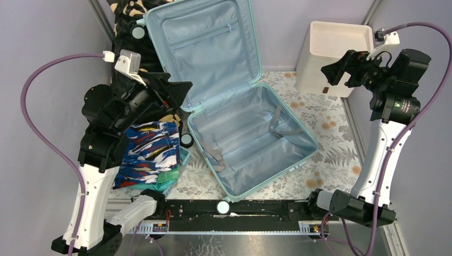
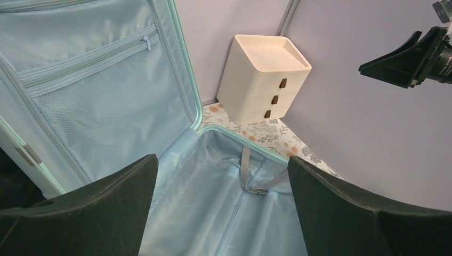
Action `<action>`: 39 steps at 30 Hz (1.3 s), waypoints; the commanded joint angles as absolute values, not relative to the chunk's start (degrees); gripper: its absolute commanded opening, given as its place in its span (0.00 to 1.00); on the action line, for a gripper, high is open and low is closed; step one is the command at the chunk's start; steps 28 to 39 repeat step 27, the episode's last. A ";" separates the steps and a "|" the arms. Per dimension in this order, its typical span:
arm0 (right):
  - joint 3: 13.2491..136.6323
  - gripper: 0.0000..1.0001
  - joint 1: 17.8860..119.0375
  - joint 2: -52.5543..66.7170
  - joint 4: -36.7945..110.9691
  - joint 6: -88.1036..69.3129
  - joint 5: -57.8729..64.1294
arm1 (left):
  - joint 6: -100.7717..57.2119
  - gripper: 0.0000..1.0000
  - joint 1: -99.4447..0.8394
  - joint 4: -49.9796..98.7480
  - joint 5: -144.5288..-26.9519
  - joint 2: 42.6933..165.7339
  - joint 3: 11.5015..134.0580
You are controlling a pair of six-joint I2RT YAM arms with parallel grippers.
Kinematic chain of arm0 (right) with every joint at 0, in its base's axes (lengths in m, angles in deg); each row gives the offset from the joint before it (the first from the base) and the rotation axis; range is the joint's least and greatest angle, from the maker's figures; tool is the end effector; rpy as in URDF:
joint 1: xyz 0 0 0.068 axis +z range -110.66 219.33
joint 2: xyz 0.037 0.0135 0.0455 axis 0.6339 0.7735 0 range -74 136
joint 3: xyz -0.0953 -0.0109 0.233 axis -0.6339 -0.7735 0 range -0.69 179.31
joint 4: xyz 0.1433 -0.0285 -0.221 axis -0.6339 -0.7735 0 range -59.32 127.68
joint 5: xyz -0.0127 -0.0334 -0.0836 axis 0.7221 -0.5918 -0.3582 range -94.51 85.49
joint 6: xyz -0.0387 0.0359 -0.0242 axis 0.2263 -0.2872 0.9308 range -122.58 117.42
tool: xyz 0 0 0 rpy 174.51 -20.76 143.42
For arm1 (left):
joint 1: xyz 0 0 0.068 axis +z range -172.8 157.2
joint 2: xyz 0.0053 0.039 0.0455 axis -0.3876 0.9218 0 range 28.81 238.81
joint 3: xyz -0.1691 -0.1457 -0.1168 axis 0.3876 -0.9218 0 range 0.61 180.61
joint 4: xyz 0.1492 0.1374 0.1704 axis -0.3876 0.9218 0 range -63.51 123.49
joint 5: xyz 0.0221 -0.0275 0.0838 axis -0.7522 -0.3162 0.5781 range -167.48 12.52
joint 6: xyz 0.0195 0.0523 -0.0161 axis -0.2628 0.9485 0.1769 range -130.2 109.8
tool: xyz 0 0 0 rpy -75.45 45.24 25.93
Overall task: Open, take out, and arrange the luggage
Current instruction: Reset both arms
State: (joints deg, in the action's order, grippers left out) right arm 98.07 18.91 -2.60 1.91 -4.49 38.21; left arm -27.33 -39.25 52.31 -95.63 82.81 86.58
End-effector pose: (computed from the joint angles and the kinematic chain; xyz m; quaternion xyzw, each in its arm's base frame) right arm 0.2343 -0.0572 0.4955 -0.0969 0.7378 0.1742 0.6450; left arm 0.1591 -0.0604 0.5043 0.1134 0.6605 -0.3131 0.6729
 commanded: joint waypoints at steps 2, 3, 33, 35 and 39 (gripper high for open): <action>100.07 1.00 18.68 -3.25 2.27 -3.54 39.82 | -25.94 0.99 -39.06 51.81 -95.33 82.16 86.15; 100.18 1.00 18.68 -3.17 2.26 -3.71 39.87 | -25.87 0.99 -39.06 51.76 -95.32 82.16 86.06; 99.56 1.00 18.68 -2.92 5.43 -8.58 41.56 | -24.78 0.99 -39.04 51.37 -95.43 82.93 86.15; 99.56 1.00 18.68 -2.92 5.43 -8.58 41.56 | -24.78 0.99 -39.04 51.37 -95.43 82.93 86.15; 99.56 1.00 18.68 -2.92 5.43 -8.58 41.56 | -24.78 0.99 -39.04 51.37 -95.43 82.93 86.15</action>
